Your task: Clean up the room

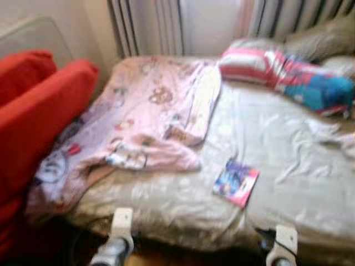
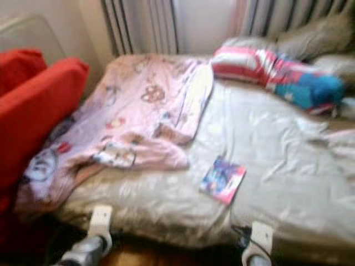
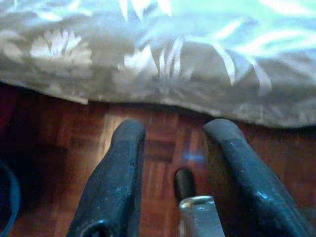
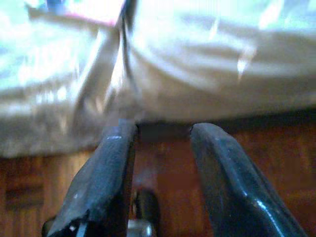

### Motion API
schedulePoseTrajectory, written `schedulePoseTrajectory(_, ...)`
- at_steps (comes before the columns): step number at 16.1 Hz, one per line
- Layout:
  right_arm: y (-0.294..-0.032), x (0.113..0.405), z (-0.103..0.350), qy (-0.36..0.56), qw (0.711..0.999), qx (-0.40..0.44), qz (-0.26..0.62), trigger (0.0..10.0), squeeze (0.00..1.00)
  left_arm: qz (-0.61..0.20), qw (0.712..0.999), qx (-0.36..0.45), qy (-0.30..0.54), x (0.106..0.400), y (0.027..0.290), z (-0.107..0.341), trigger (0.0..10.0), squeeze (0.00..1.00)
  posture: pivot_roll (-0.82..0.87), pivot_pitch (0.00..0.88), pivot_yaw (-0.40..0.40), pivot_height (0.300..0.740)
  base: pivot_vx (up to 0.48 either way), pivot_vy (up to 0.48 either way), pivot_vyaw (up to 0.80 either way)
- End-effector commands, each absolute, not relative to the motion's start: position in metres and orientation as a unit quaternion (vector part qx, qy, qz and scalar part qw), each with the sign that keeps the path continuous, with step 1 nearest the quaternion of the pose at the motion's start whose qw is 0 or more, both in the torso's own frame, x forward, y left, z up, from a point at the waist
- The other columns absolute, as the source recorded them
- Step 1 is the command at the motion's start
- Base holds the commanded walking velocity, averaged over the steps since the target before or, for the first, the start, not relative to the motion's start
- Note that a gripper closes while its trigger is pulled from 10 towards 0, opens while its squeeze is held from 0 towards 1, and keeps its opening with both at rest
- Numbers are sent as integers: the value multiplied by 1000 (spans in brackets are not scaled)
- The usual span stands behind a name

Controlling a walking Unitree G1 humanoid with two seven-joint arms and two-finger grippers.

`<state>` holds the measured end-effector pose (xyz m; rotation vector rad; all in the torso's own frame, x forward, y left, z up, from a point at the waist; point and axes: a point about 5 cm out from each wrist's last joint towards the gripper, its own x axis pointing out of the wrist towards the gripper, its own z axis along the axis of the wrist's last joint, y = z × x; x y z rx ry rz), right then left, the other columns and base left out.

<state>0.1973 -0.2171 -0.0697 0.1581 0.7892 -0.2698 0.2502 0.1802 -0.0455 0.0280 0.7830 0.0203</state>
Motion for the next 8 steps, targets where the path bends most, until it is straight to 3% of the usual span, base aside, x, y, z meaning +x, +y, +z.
schedulePoseTrajectory(1, -206, 195, -73, 393, 908, 87, -120, 10000, 0, 24, 915, 18, 403, 239, 191, -52, 10000, 0, 63, 57, 47, 740, 277, 0, 0)
schedulePoseTrajectory(7, -205, 201, -70, 382, 914, 84, -111, 10000, 0, 23, 915, 17, 403, 239, 190, -52, 10000, 0, 58, 55, 48, 740, 276, 0, 0)
schedulePoseTrajectory(8, -205, 209, -65, 368, 920, 81, -105, 10000, 0, 25, 918, 8, 397, 239, 190, -52, 10000, 0, 54, 56, 48, 740, 0, 0, 0)
